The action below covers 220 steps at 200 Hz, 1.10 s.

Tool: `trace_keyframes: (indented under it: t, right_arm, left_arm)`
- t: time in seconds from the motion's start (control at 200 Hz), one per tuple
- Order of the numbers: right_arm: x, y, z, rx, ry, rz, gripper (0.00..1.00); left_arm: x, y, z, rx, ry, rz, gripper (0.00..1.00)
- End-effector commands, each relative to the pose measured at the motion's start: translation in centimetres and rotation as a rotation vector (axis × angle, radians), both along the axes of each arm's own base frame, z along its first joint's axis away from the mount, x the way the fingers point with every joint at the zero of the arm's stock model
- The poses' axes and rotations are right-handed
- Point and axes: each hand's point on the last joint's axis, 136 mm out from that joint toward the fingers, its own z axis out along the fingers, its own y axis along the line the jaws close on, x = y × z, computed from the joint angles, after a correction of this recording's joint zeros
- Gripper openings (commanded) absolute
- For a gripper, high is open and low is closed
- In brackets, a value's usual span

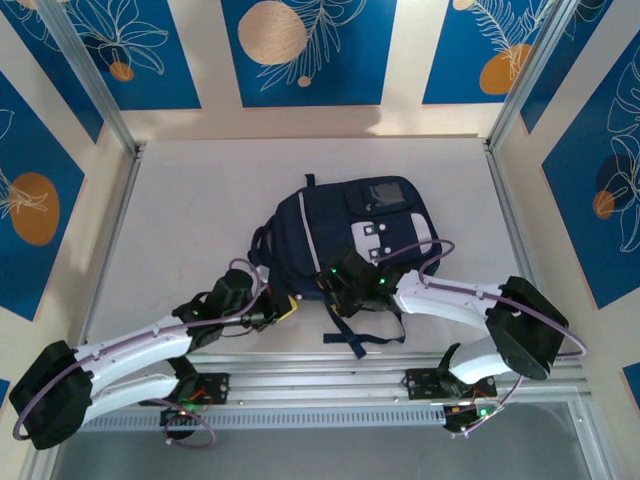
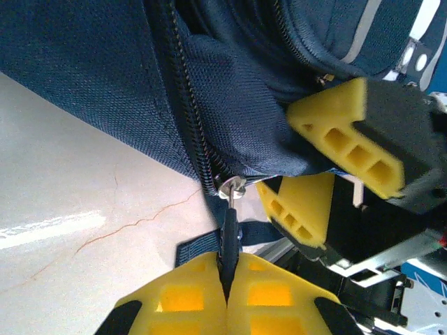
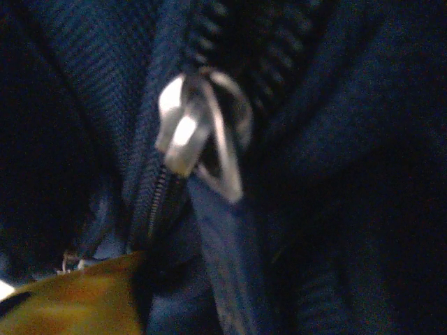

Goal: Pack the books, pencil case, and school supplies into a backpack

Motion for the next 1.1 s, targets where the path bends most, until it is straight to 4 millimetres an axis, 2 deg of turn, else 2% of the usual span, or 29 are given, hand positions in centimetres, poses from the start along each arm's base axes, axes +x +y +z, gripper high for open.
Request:
trace_keyframes:
  t: [0.0, 0.13, 0.205, 0.52, 0.82, 1.095]
  right_arm:
    - [1.3, -2.2, -2.0, -0.048, -0.011, -0.102, 0.39]
    - [1.6, -3.1, -2.0, -0.073, -0.023, -0.109, 0.11]
    - [1.3, -3.5, -2.0, -0.083, -0.023, -0.11, 0.0]
    - [0.3, -5.6, -2.6, -0.11, -0.014, -0.139, 0.0]
    - [-0.3, -7.5, -3.2, -0.119, -0.011, -0.155, 0.0]
    - [-0.6, -9.1, -2.5, -0.125, -0.043, -0.117, 0.0]
  left_arm:
    - [0.6, 0.8, 0.0, 0.007, 0.001, 0.055, 0.0]
    - [1.1, 1.4, -0.6, 0.031, -0.003, 0.088, 0.0]
    - [1.4, 1.6, -0.8, 0.051, -0.013, 0.099, 0.0]
    - [2.9, 2.8, -1.6, 0.104, -0.031, 0.144, 0.0]
    - [4.1, 5.3, -1.5, 0.138, -0.046, 0.192, 0.0]
    - [5.4, 6.6, -2.4, 0.186, -0.038, 0.193, 0.0]
